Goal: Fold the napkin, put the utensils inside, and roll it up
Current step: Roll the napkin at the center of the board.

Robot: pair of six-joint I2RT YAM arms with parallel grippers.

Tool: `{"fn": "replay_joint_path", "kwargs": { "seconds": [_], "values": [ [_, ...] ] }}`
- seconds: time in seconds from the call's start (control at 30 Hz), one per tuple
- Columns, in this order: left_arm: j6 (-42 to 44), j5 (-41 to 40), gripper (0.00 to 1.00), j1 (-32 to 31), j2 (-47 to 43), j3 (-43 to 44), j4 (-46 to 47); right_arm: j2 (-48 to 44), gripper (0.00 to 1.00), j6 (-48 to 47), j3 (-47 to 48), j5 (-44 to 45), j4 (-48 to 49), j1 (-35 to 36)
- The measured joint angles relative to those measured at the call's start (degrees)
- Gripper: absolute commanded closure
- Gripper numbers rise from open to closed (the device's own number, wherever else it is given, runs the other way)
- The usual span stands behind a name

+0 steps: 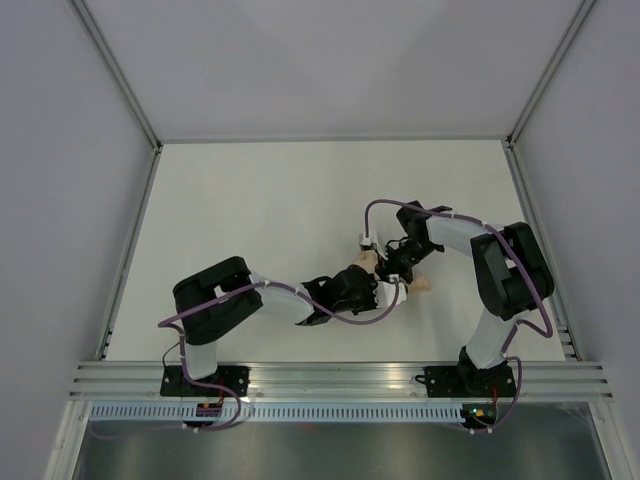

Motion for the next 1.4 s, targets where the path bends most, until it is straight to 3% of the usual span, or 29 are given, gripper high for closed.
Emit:
{"fn": "replay_joint_path", "kwargs": {
  "seconds": [0.17, 0.47, 0.8, 0.9, 1.03, 1.13, 1.4],
  "values": [
    [-3.87, 5.57, 0.98, 2.16, -0.24, 0.04, 0.28, -4.44, 0.31, 2.6, -3.63, 2.4, 4.68, -1.77],
    [-8.9, 18.64, 0.98, 7.37, -0.66, 2.4, -5.44, -12.74, 0.29, 6.1, -6.36, 2.82, 10.91, -12.37],
    [-14.47, 35.41, 0.98, 14.23, 3.39, 9.16, -14.64, -37.53, 0.2, 8.2, -23.26, 2.25, 20.46, -14.47],
    [-16.11, 40.24, 0.98, 15.8, 5.95, 12.24, -17.07, -42.91, 0.19, 7.98, -27.1, 4.07, 22.97, -12.26],
    [-17.86, 45.62, 0.98, 17.53, 8.7, 15.41, -19.67, -45.46, 0.19, 8.11, -31.58, 8.79, 28.41, -4.33],
    [-19.06, 48.68, 0.98, 18.67, 10.25, 17.0, -21.05, -45.81, 0.19, 8.26, -35.36, 13.05, 32.54, 2.93],
    [-20.04, 54.01, 0.98, 20.02, 13.16, 20.76, -26.27, -42.84, 0.19, 9.14, -37.66, 22.1, 41.0, 12.76]
  ]
}}
